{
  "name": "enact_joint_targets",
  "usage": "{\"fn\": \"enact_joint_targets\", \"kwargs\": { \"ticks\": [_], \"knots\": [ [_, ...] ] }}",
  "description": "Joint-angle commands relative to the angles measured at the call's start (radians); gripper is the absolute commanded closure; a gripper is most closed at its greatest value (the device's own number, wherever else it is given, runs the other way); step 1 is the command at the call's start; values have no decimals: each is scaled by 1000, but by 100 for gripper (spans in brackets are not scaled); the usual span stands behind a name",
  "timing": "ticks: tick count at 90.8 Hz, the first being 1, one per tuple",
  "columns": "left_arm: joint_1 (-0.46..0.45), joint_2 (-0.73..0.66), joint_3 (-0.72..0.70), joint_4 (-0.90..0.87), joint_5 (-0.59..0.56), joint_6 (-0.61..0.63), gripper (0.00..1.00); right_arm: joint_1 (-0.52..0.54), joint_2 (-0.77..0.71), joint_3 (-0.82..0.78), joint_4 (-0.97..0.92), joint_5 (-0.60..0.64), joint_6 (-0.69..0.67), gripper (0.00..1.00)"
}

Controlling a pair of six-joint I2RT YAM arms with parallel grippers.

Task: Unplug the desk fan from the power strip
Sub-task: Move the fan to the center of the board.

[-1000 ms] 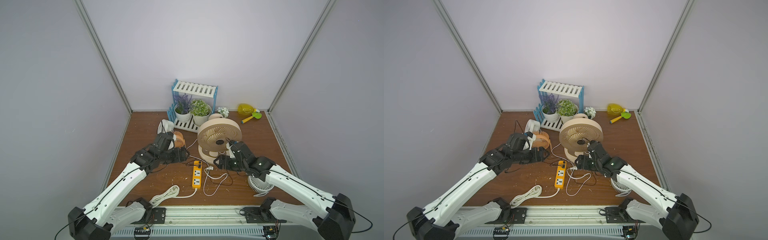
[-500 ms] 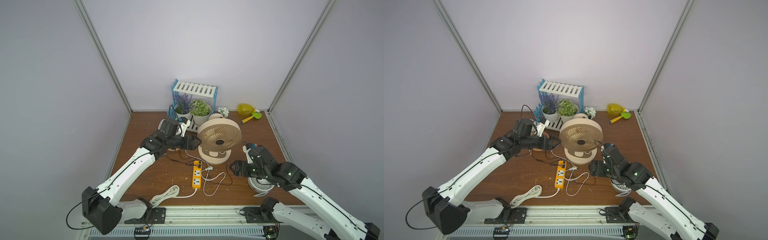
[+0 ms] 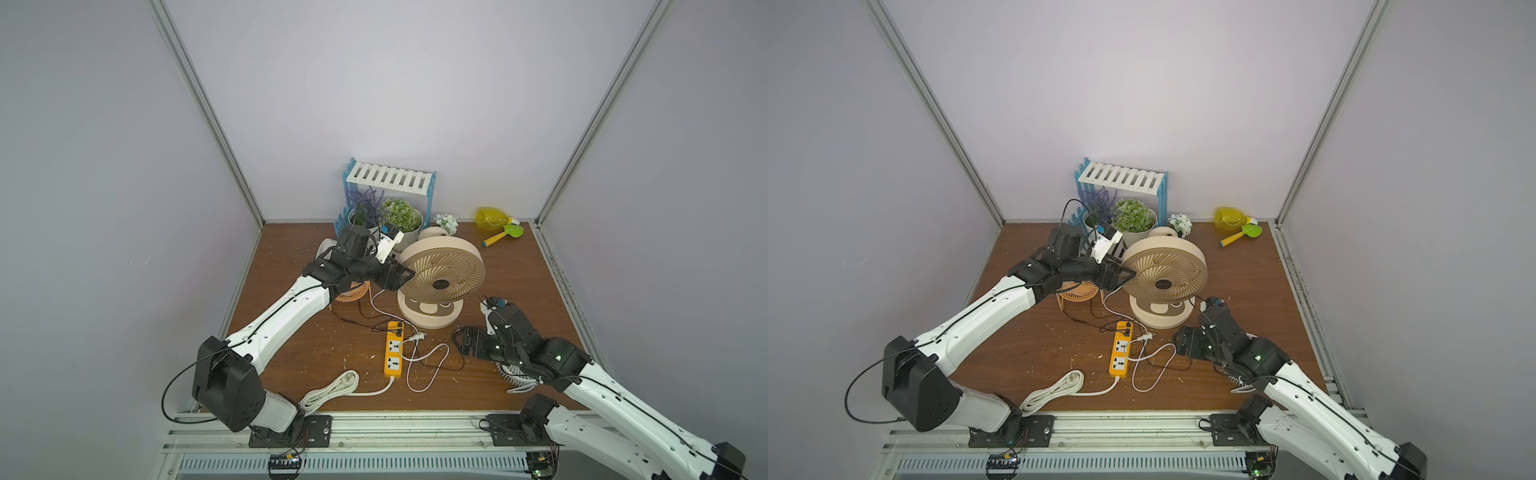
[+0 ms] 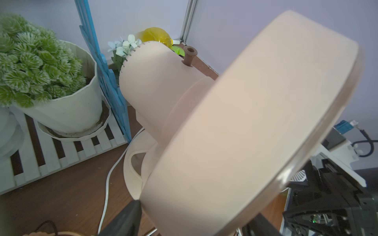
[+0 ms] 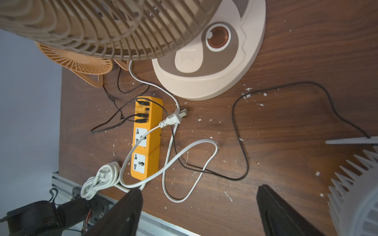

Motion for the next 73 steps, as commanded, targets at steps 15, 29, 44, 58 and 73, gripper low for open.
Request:
{"fn": "enact_joint_targets", "kwargs": {
  "ticks": [15,29,44,58,73],
  "knots": [
    [-10,23,1,61,65,2,30,18,89,-149,434,43,120,20],
    [-15,37,-7,97,60,-48,35,96,160,-180,563,175,126,22],
    [-28,43,-34,148,18,-99,35,171,161,-247,653,376,124,22],
    [-49,44,-51,170,-23,-122,36,214,259,-288,769,468,106,26],
    [-73,59,-49,176,-60,-136,36,245,369,-245,783,472,61,27]
  ]
}}
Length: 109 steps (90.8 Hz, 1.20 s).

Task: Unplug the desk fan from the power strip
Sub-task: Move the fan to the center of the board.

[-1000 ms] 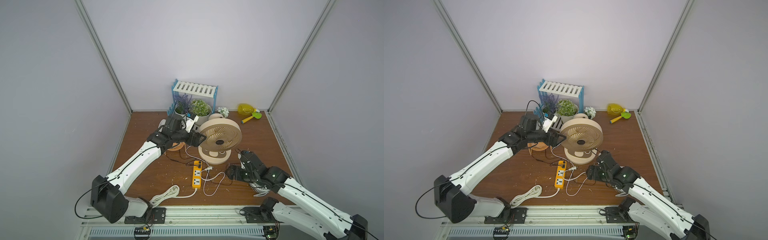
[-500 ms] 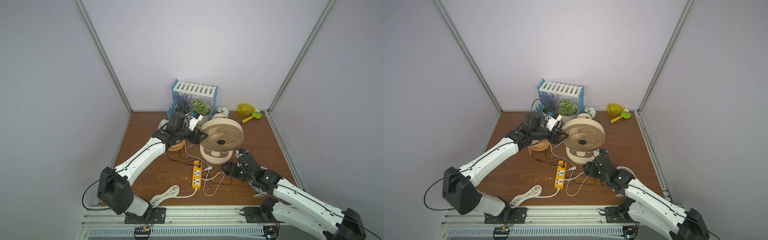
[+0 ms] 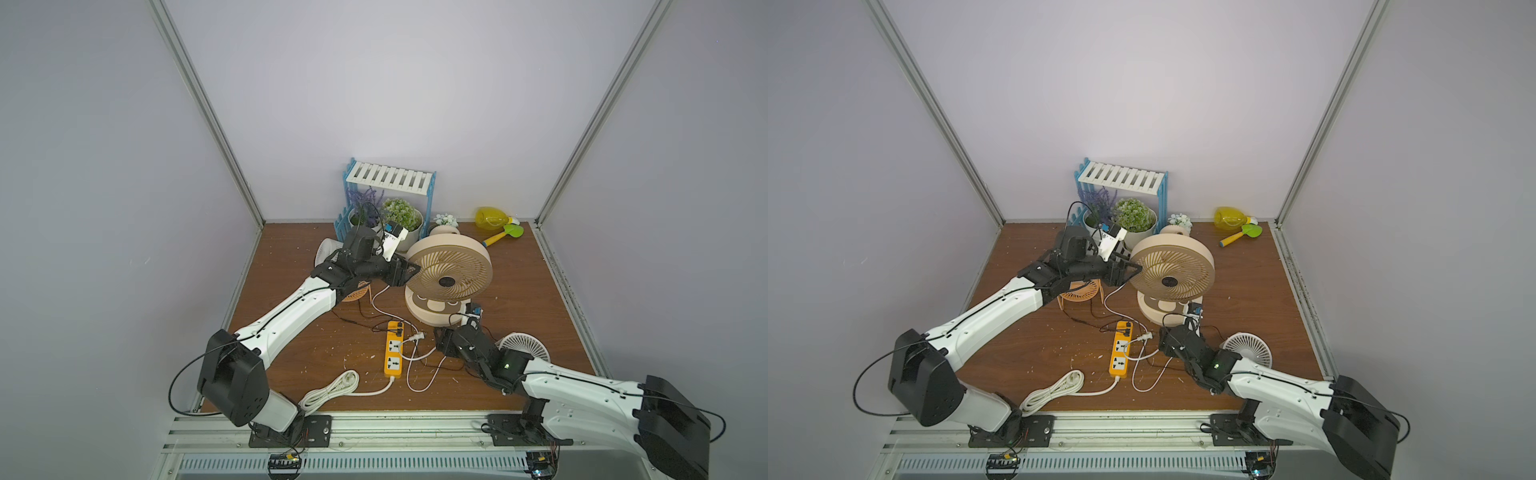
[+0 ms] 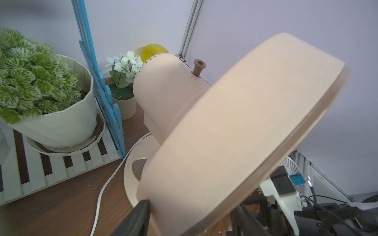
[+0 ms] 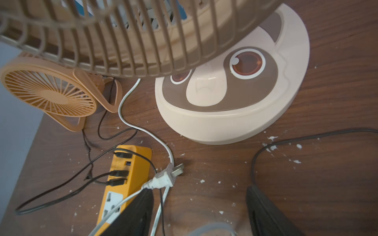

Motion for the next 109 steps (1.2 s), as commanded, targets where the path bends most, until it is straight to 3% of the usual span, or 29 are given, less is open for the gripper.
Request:
{"fn": "enact_joint_targets", "kwargs": {
  "ticks": [1,33,73,93,109],
  "knots": [
    [-36,33,-14,15,-18,-32,36,14,52,35,64,56,-37,27],
    [-112,94,31,31,-62,-61,36,37,279,154,74,55,-29,31],
    [-135,125,81,-14,-88,-57,36,9,362,191,-11,93,47,42],
    [-137,128,94,-35,-98,-46,33,-21,436,245,-20,97,37,42],
    [-137,110,120,-63,-111,-22,25,-51,485,264,9,90,38,45]
  ]
}}
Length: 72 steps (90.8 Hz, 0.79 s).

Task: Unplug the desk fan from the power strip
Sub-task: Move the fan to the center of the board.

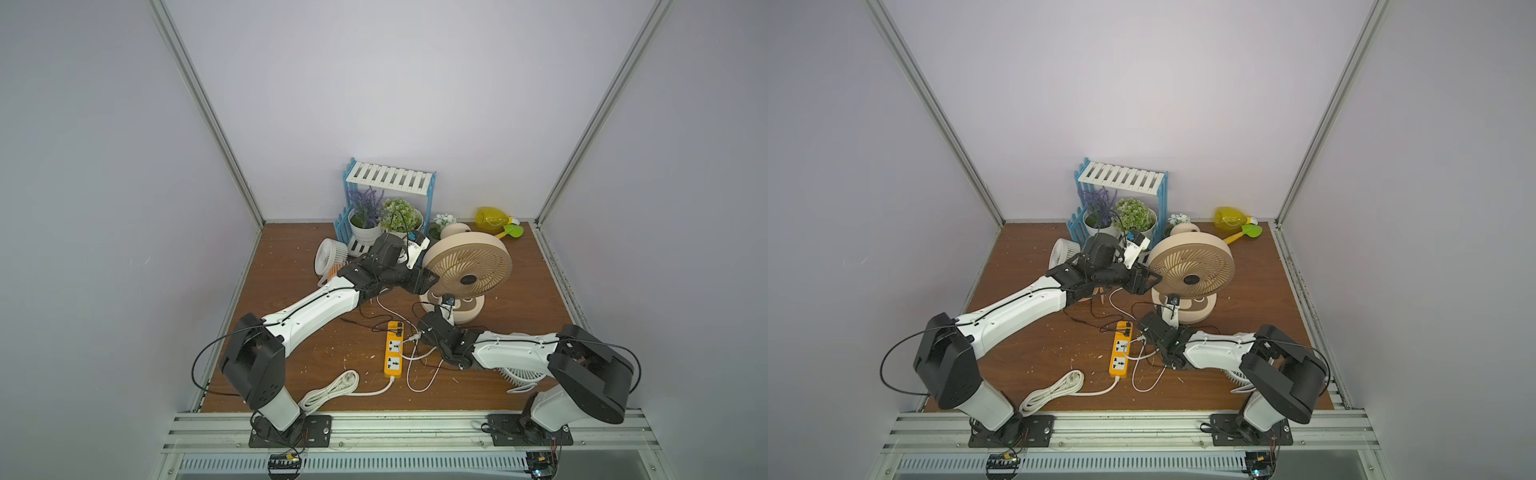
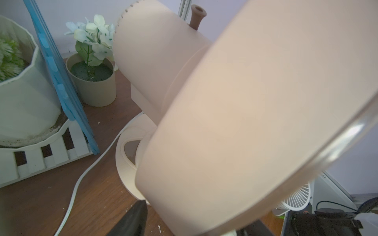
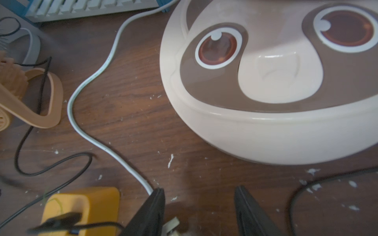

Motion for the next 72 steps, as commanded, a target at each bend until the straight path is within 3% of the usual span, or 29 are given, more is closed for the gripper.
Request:
{"fn": "enact_joint_targets", "kwargs": {
  "ticks": [1,22,41,58,72],
  "knots": [
    [-12,-19,55,-49,-18,31,24,-21,19,14,4,11,5,45],
    [-10,-130,72,-156,-95,136,2,-53,80,42,11,2,2,46],
    [-10,-348,-31,-281,-174,173,1,-92,106,64,-18,24,2,47],
    [-10,-569,-173,-340,-321,48,1,-155,118,92,-29,11,-23,47],
    [-9,-688,-217,-513,-603,-242,1,-228,134,119,-37,-11,-46,46]
  ]
}}
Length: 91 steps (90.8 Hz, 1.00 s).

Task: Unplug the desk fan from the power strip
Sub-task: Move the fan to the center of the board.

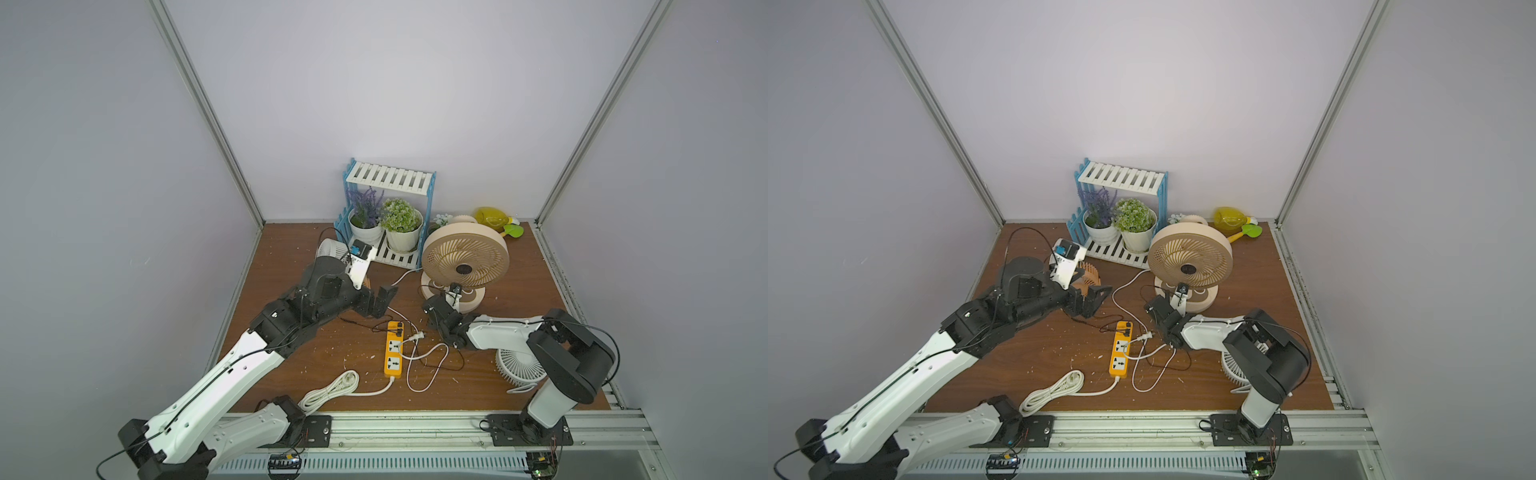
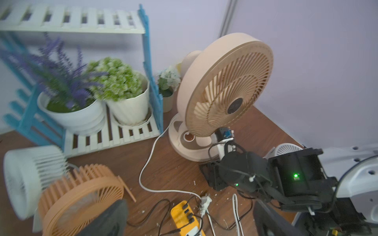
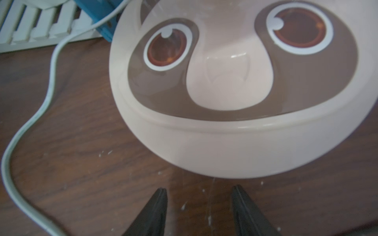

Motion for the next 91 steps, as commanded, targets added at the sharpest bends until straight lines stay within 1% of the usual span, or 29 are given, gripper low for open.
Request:
{"fn": "enact_joint_targets", "kwargs": {
  "ticks": [1,5,9,18,27,47,55,60,71,78,91],
  "knots": [
    [-9,-55,-28,-185,-265,-248,1,-58,18,29,-18,-5,-23,46],
    [-8,-78,-41,-245,-305,-329,1,-82,24,41,-21,-16,-33,46],
    [-7,-100,-62,-283,-314,-392,1,-105,33,55,-21,-27,-42,46],
    [-6,-147,-132,-309,-289,-507,1,-152,58,89,-25,-52,-61,46],
    [-6,-172,-186,-320,-246,-583,1,-191,83,122,-26,-74,-77,45],
    [-6,-158,-225,-366,-164,-614,1,-250,115,181,-36,-103,-124,42],
    [-6,-152,-242,-373,-147,-624,1,-258,104,190,-36,-119,-159,41],
    [-5,-151,-249,-373,-141,-633,1,-257,85,192,-39,-148,-194,38],
    [-1,-151,-262,-371,-143,-641,1,-244,3,171,-80,-215,-277,29],
    [8,-148,-270,-373,-142,-647,1,-225,-81,149,-132,-255,-334,25],
    [45,-124,-289,-371,-114,-659,1,-195,-228,138,-293,-409,-438,16]
  ]
}}
